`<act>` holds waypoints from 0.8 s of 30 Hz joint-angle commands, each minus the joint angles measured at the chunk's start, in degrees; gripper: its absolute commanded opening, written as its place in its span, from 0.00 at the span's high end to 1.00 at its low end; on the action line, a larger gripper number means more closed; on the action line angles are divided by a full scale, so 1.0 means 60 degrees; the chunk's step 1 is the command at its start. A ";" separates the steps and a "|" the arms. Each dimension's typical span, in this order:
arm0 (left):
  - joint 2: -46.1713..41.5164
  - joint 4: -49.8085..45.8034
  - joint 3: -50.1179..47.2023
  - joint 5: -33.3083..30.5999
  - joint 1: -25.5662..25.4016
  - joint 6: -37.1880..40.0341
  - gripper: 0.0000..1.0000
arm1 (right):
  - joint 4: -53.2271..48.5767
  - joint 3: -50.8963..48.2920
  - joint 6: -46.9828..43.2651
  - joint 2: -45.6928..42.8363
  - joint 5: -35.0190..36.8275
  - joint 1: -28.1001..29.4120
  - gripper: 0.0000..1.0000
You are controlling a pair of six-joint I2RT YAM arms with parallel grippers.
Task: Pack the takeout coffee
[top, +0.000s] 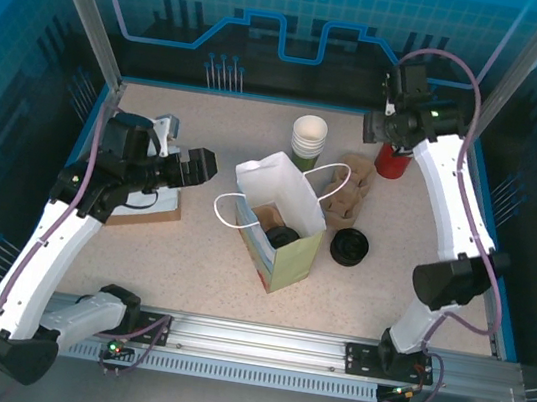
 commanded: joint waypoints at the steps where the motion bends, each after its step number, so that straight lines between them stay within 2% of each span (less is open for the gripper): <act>1: -0.0041 -0.0227 -0.0088 -0.0018 0.0093 0.0154 0.01 | 0.1087 0.0309 -0.0256 0.0900 0.0856 -0.0130 0.25; 7: -0.0021 -0.0419 0.0039 -0.0205 0.0109 0.0318 0.01 | 0.1272 0.1436 -0.0396 0.2880 0.1147 -0.0320 0.25; 18: 0.0253 -0.0493 0.0108 -0.0279 0.0107 0.0409 0.01 | 0.1892 0.3294 -0.0777 0.5649 0.1584 -0.0776 0.34; 24: 0.0480 -0.0449 0.0106 -0.0310 0.0107 0.0425 0.01 | 0.1828 0.4215 -0.1098 0.6456 0.1665 -0.0952 0.45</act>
